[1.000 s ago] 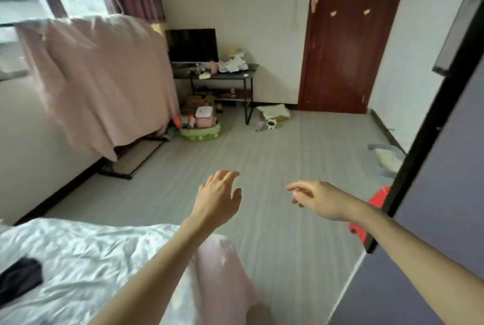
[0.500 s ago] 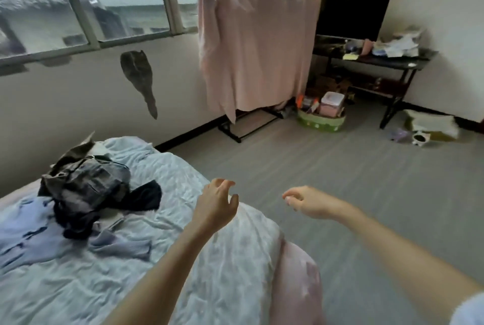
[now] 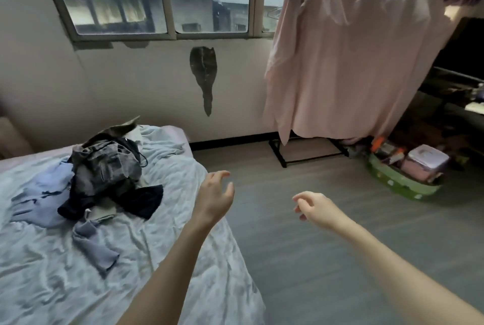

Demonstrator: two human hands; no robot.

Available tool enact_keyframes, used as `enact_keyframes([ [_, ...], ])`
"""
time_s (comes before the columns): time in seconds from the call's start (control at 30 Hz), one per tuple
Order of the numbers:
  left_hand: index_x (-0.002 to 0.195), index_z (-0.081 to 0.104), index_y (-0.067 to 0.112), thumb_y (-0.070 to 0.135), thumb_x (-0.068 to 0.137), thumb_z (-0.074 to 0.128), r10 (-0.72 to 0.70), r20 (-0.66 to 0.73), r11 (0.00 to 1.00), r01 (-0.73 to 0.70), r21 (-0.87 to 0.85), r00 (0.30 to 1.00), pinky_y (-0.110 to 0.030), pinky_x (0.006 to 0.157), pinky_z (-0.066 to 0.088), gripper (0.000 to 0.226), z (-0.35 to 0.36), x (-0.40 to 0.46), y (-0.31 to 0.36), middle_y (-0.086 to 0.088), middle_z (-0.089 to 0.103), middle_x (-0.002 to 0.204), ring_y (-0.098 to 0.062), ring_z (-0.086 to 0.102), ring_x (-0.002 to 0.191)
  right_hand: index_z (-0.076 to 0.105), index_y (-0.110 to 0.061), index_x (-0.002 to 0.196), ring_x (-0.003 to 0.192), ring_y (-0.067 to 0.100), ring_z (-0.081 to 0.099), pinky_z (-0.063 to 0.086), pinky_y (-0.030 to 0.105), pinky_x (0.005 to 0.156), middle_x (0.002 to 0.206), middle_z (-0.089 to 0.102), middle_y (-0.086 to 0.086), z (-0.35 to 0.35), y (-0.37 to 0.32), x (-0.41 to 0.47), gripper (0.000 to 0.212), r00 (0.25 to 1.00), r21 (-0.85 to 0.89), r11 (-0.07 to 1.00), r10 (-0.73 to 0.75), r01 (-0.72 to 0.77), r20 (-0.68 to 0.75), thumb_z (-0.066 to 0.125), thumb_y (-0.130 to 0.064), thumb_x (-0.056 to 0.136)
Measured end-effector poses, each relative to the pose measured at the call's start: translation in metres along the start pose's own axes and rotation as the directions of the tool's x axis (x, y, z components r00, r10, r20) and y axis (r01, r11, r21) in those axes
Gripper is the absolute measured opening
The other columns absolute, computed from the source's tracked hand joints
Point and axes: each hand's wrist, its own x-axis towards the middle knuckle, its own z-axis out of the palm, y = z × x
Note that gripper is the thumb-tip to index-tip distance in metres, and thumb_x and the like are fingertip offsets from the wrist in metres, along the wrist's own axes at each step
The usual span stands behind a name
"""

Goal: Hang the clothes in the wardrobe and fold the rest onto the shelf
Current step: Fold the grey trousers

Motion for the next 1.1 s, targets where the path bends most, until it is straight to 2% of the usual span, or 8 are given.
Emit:
enact_keyframes([
  [0.2,0.122,0.058,0.011,0.012,0.092,0.052,-0.079,-0.149,0.997,0.077,-0.017,0.986,-0.02,0.094,0.035,0.03,0.028,0.05,-0.02,-0.004,0.057,0.124,-0.017,0.051,0.116,0.057,-0.016,0.118,0.094,0.017,0.063,0.043,0.016,0.063,0.101,0.067,0.001,0.008,-0.025,0.089,0.03,0.979,0.01,0.983,-0.184,0.184,0.092,0.037,-0.015,0.096],
  [0.37,0.12,0.058,0.011,0.013,0.092,0.052,-0.117,-0.17,0.993,0.118,-0.007,0.979,-0.022,0.098,0.034,0.029,0.047,0.123,-0.043,-0.004,0.056,0.124,-0.017,0.049,0.119,0.06,-0.018,0.116,0.1,0.019,0.06,0.045,0.027,0.086,0.107,0.066,0.003,0.021,-0.036,0.179,0.03,0.952,-0.027,0.965,-0.251,0.259,0.177,0.039,-0.017,0.095],
  [0.57,0.122,0.057,0.011,0.018,0.093,0.051,-0.314,-0.214,0.948,0.318,-0.02,0.925,-0.03,0.104,0.036,0.03,0.035,0.218,-0.093,-0.006,0.053,0.128,-0.02,0.046,0.123,0.057,-0.007,0.116,0.1,0.027,0.061,0.048,0.033,0.086,0.112,0.066,0.009,0.04,-0.105,0.318,0.032,0.869,-0.151,0.911,-0.3,0.383,0.394,0.035,-0.016,0.095],
  [0.67,0.127,0.052,0.012,0.021,0.093,0.052,-0.38,-0.265,0.918,0.397,0.012,0.886,-0.033,0.104,0.036,0.035,0.014,0.243,-0.123,-0.005,0.048,0.133,-0.02,0.042,0.125,0.057,-0.011,0.119,0.105,0.027,0.059,0.046,0.032,0.088,0.117,0.064,0.01,0.067,-0.149,0.367,0.033,0.812,-0.102,0.884,-0.367,0.457,0.453,0.036,-0.018,0.095],
  [0.8,0.139,0.036,0.02,0.033,0.092,0.052,-0.509,-0.349,0.816,0.57,0.096,0.787,-0.033,0.097,0.036,0.051,-0.009,0.265,-0.171,-0.004,0.033,0.141,-0.024,0.034,0.128,0.054,-0.018,0.125,0.109,0.023,0.059,0.045,0.031,0.091,0.121,0.062,0.006,0.121,-0.186,0.419,0.036,0.731,-0.013,0.869,-0.409,0.495,0.546,0.035,-0.02,0.094],
  [0.93,0.148,0.012,0.025,0.04,0.092,0.049,-0.602,-0.304,0.644,0.674,0.362,0.739,-0.039,0.101,0.036,0.069,-0.02,0.291,-0.235,-0.003,0.014,0.151,-0.025,0.021,0.137,0.051,-0.018,0.128,0.089,0.019,0.063,0.049,0.03,0.079,0.105,0.065,0.003,0.191,-0.218,0.477,0.038,0.656,0.042,0.86,-0.418,0.508,0.628,0.034,-0.02,0.094],
  [1.03,0.15,0.0,0.023,0.04,0.092,0.05,-0.72,-0.307,0.508,0.774,0.379,0.623,-0.044,0.107,0.031,0.078,-0.036,0.318,-0.303,-0.006,0.001,0.156,-0.028,0.009,0.142,0.049,-0.019,0.129,0.089,0.015,0.061,0.044,0.023,0.064,0.114,0.062,0.002,0.254,-0.237,0.525,0.038,0.6,0.06,0.845,-0.425,0.531,0.678,0.034,-0.022,0.094],
  [1.1,0.149,-0.003,0.022,0.039,0.091,0.052,-0.784,-0.323,0.431,0.84,0.33,0.529,-0.046,0.107,0.031,0.082,-0.046,0.335,-0.342,-0.007,-0.001,0.156,-0.03,0.01,0.142,0.047,-0.017,0.131,0.093,0.015,0.058,0.041,0.022,0.069,0.121,0.059,0.005,0.288,-0.244,0.549,0.039,0.574,0.068,0.854,-0.404,0.516,0.712,0.034,-0.021,0.094],
])
